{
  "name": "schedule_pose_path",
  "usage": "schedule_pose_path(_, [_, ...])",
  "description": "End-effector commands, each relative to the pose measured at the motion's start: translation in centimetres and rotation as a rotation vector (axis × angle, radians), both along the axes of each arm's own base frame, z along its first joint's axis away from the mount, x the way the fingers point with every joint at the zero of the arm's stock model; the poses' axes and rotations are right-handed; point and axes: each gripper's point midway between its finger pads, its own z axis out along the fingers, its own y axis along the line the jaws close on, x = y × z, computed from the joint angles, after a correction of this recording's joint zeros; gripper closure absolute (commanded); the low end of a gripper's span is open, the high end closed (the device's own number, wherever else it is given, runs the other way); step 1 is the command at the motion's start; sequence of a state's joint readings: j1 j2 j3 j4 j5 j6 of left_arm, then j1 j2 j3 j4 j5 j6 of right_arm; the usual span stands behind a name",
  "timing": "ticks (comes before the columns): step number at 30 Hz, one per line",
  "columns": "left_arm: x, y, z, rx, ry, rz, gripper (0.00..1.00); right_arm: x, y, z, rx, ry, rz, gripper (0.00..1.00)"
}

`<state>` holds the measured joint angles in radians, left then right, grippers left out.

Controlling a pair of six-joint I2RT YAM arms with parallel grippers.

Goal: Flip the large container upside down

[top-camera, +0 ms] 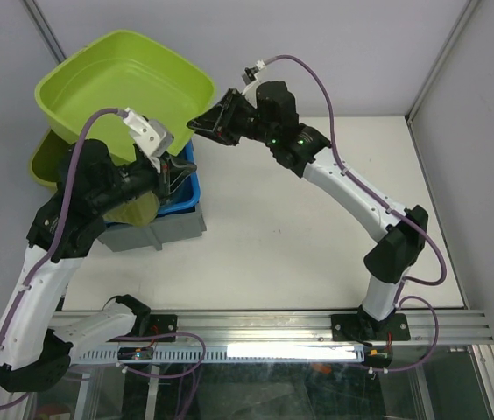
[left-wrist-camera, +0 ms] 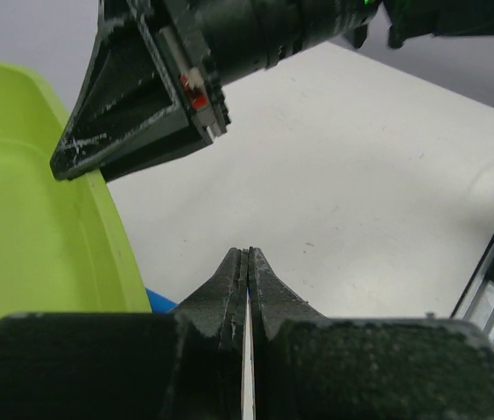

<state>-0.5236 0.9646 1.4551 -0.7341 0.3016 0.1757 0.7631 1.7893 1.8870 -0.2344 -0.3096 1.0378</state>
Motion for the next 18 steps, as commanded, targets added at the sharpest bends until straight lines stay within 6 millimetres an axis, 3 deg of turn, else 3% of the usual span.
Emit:
schedule_pose_path(1, [-2.5,-0.4,6.3,-0.135,-0.110,-0.075,1.00,-1.2,1.4,-3.3,-0.077,0.024,0.104,0.82])
schedule_pose_path(4, [-4.5,-0.2,9.5,-0.215,-0.172,-0.118,1.00,-1.2,1.9,-3.8,-0.076,0.028,0.127,0.99])
schedule_pose_path(11, [-6.8,2.3,14.6,-0.349,-0.278,-0.057,1.00,-1.0,1.1,-3.8,-0.086,-0.005,0.095,1.00])
schedule_pose_path(14, [-6.8,3.0,15.4,-0.379,-0.285,-0.014,1.00,-0.9,0.2,-3.6,-0.087,-0.029,0.062,1.00])
schedule_pose_path(18, [-6.2,3.1,15.0,-0.384,-0.268,0.010,1.00,-0.9,-1.6,-3.6,-0.076,-0.034,0.009,1.00])
